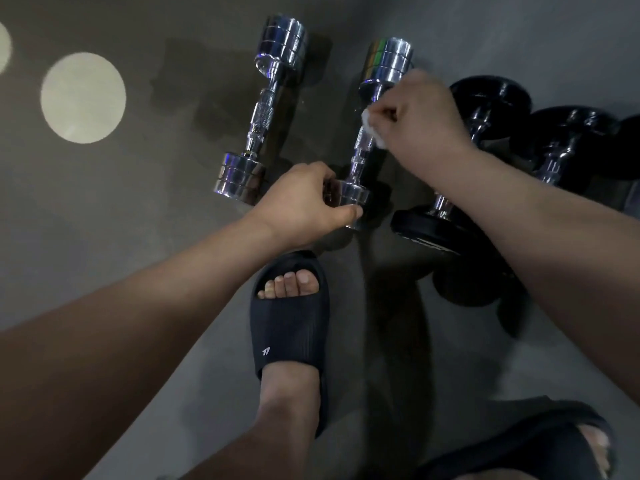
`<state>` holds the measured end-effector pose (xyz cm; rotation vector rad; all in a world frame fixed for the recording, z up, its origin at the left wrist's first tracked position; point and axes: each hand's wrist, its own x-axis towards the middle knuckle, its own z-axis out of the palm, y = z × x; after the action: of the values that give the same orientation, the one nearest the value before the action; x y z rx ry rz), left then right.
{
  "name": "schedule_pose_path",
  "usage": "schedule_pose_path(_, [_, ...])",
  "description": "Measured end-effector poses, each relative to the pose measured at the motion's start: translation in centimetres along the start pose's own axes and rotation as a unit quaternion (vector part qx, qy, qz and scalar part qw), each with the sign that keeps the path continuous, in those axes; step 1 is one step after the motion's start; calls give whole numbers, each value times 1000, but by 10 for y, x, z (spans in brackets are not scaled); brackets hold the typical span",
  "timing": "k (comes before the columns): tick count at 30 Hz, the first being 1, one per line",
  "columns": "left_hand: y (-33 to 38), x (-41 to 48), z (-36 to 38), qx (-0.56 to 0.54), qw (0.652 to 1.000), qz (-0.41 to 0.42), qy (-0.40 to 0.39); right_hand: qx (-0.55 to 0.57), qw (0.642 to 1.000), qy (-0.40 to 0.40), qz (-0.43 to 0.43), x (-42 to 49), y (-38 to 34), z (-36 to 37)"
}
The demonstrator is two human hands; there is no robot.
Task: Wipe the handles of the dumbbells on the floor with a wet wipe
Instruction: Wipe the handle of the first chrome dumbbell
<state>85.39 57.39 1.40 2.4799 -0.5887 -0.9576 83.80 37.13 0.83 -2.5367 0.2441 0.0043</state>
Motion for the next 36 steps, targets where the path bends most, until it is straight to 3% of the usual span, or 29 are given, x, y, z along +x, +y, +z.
schedule_pose_path(3, [0,0,0,3,1000,-3,2,-10,1000,15,-9,-13,-4,10])
schedule_pose_path(7, [1,1,0,-3,1000,-11,1,3,999,-27,-47,-27,-4,16])
schedule_pose_path(14, [6,-4,3,13,1000,9,4,-37,997,55,34,-5,2,17])
schedule_pose_path(21, [3,-10,3,8,1000,15,1,-27,1000,5,-1,-21,5,9])
schedule_pose_path(29, [5,-9,8,-16,1000,8,15,-1,999,47,5,-27,7,18])
schedule_pose_path(36, [6,-5,10,-30,999,-5,17,-32,999,20,1,-10,10,10])
